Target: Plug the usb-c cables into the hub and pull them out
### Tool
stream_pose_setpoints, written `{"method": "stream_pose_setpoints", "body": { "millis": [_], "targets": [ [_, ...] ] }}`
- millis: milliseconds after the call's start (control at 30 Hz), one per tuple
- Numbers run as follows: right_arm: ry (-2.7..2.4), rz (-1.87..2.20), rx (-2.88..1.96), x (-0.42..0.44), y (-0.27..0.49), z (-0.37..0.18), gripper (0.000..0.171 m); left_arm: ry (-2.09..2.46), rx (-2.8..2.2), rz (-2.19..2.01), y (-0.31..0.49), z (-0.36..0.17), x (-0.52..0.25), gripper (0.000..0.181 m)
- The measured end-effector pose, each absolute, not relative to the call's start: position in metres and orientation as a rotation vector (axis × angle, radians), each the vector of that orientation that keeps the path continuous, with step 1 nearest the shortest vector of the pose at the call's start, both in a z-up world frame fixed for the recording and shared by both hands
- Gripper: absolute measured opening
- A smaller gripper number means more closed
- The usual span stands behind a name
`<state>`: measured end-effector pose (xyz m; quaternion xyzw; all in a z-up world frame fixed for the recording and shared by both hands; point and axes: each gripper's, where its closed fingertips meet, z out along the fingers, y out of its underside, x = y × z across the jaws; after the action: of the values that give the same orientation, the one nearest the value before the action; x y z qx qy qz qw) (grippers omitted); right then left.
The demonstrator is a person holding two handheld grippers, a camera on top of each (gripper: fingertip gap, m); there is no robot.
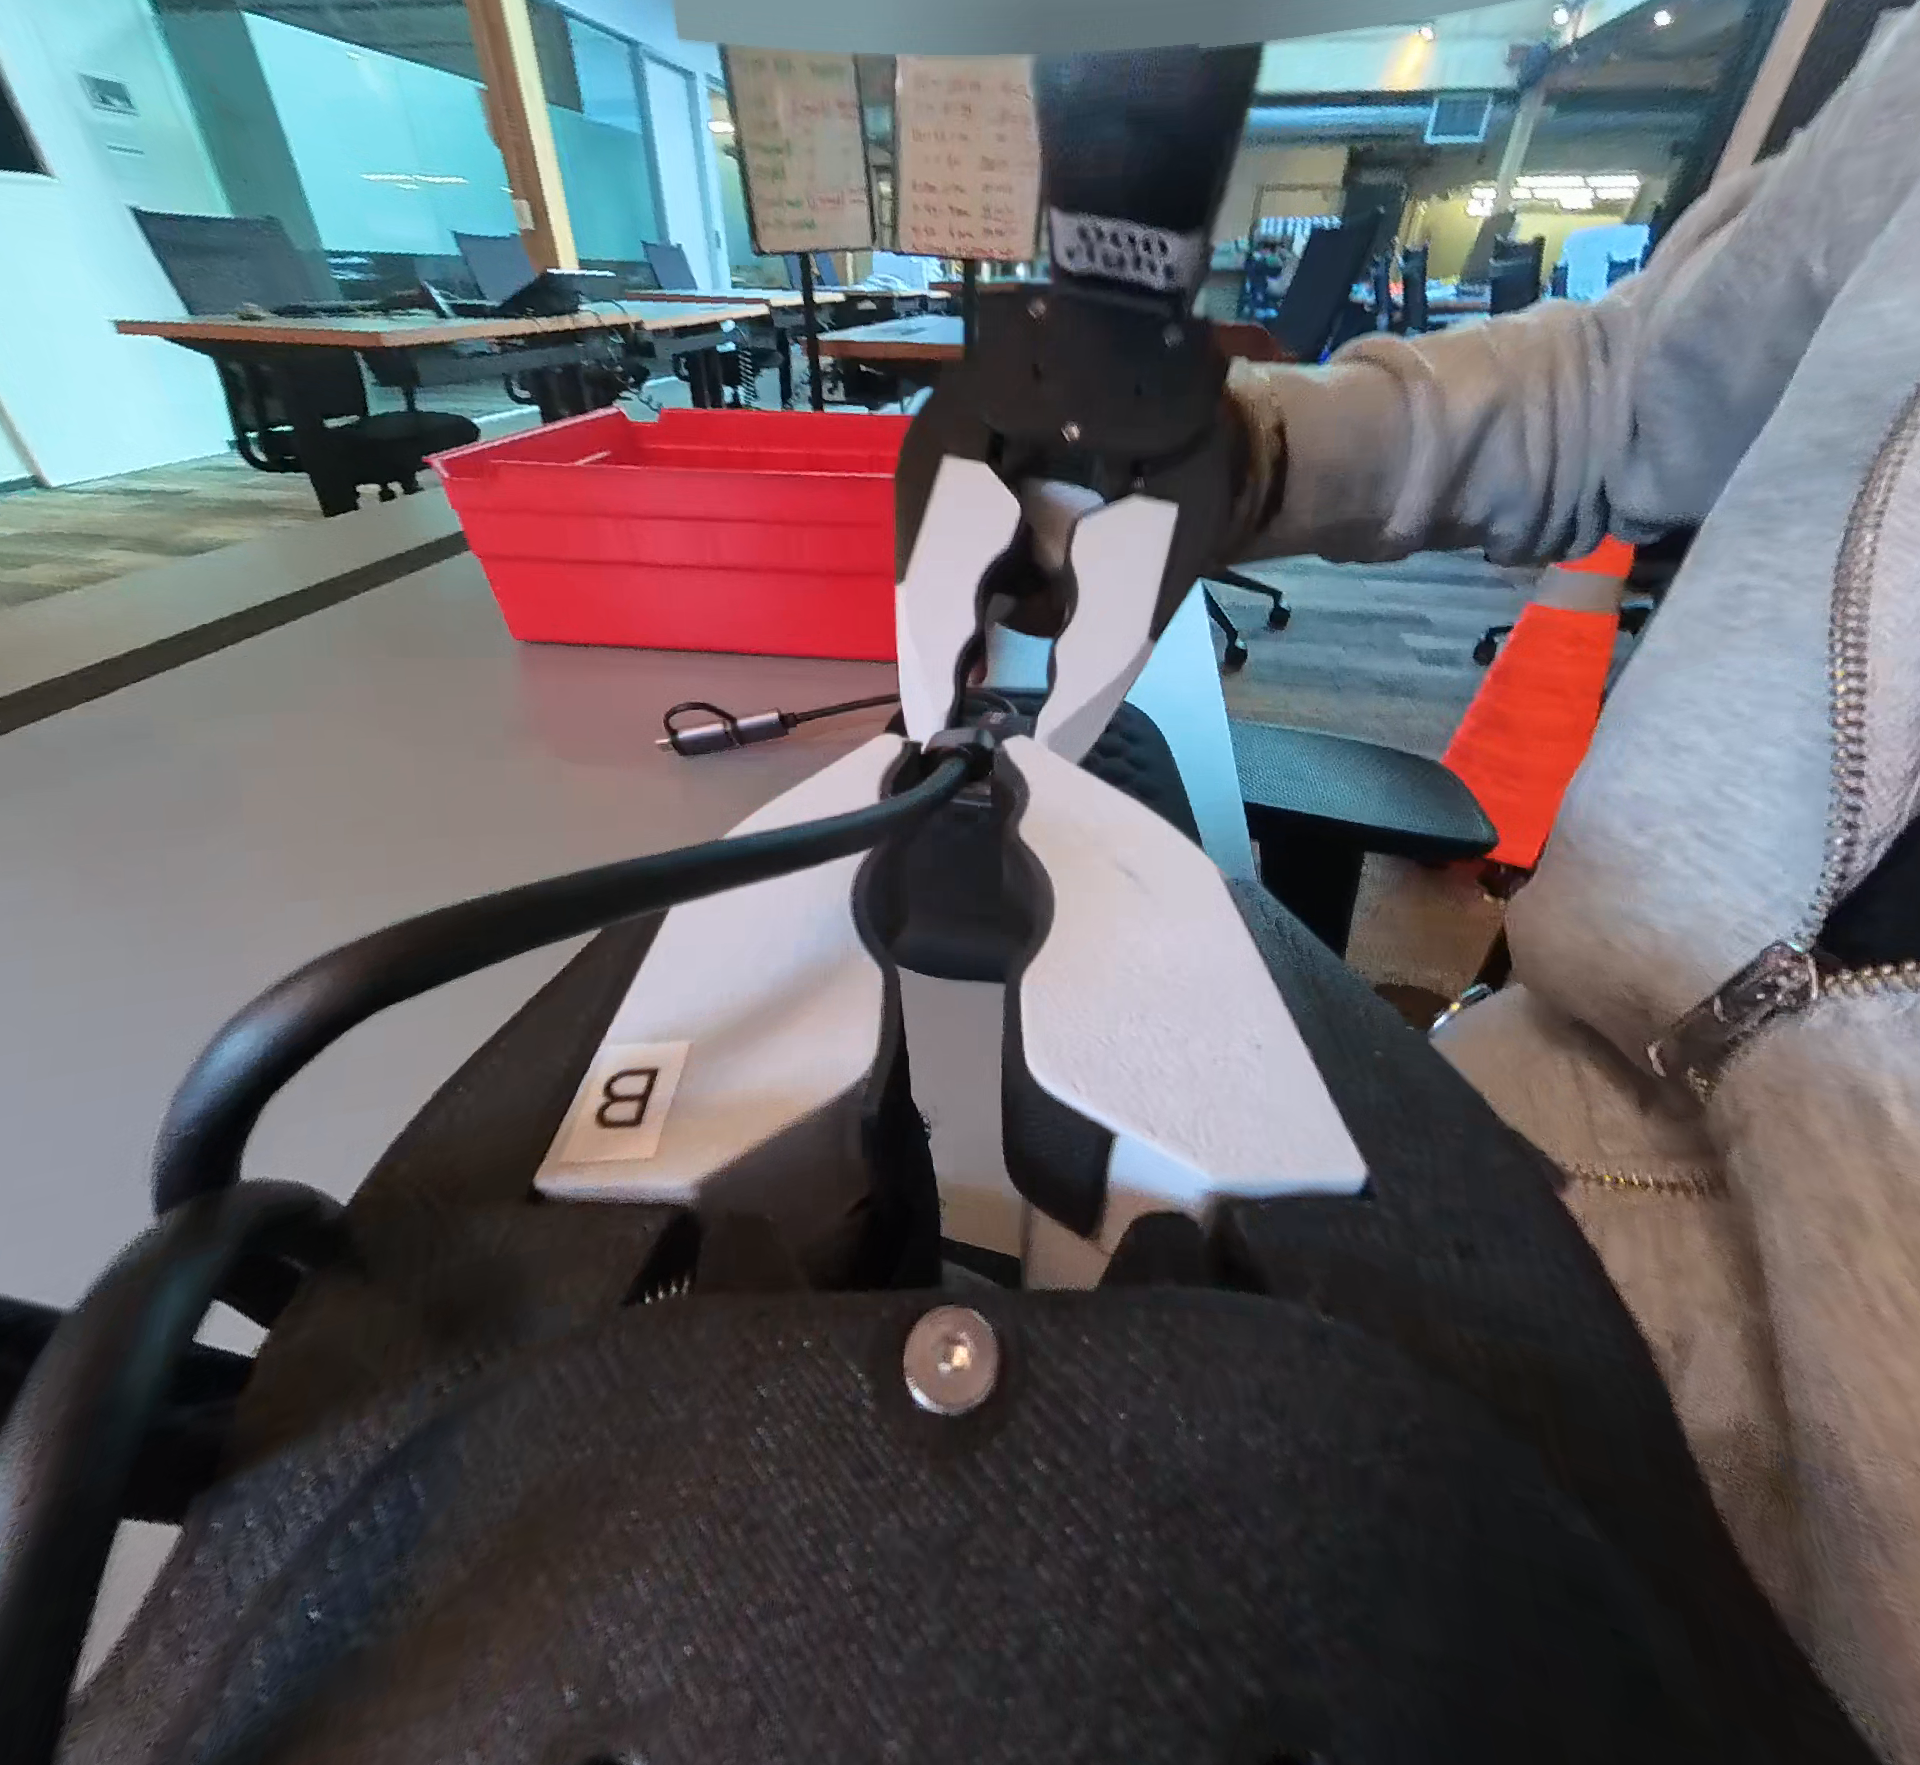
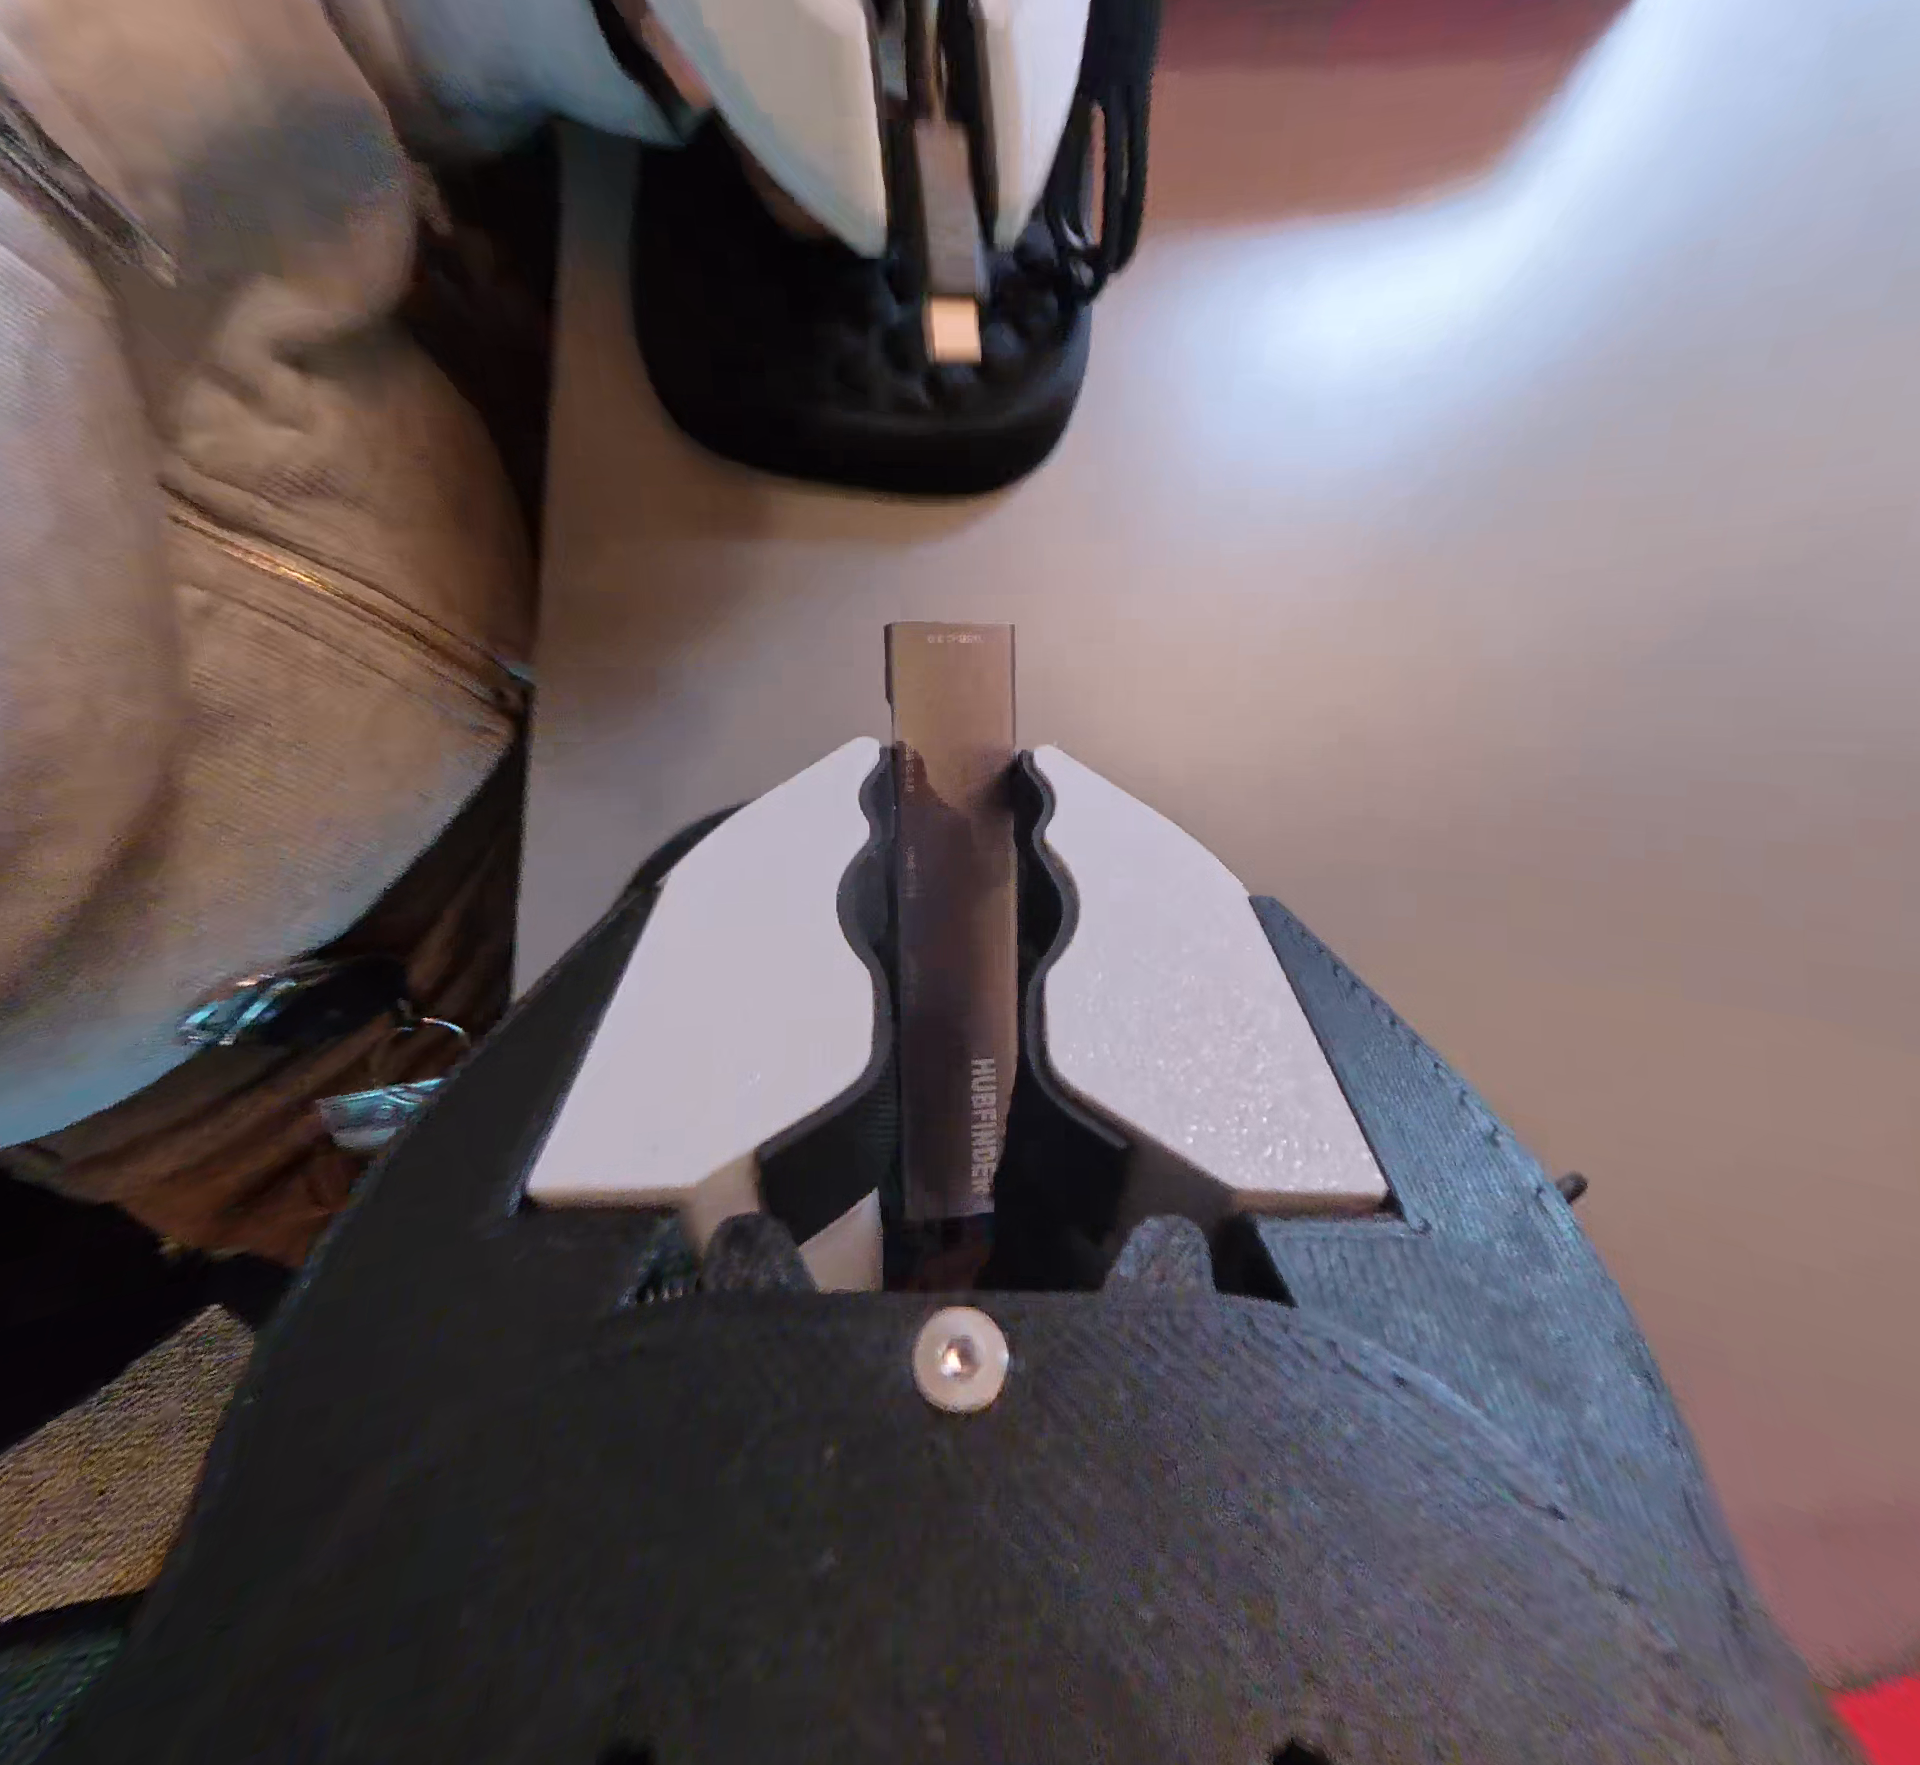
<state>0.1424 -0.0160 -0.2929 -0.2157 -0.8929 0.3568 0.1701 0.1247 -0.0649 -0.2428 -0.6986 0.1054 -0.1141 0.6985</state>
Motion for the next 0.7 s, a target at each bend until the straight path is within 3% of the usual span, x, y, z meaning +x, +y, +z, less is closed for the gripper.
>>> {"method": "stream_pose_setpoints", "body": {
  "millis": [700],
  "targets": [
    [-2.584, 1.259, -0.499, 0.142, -0.050, -0.264, 0.022, 0.352, -1.538, -0.224, -0.068, -0.244, 0.139, 0.014]
  ]
}}
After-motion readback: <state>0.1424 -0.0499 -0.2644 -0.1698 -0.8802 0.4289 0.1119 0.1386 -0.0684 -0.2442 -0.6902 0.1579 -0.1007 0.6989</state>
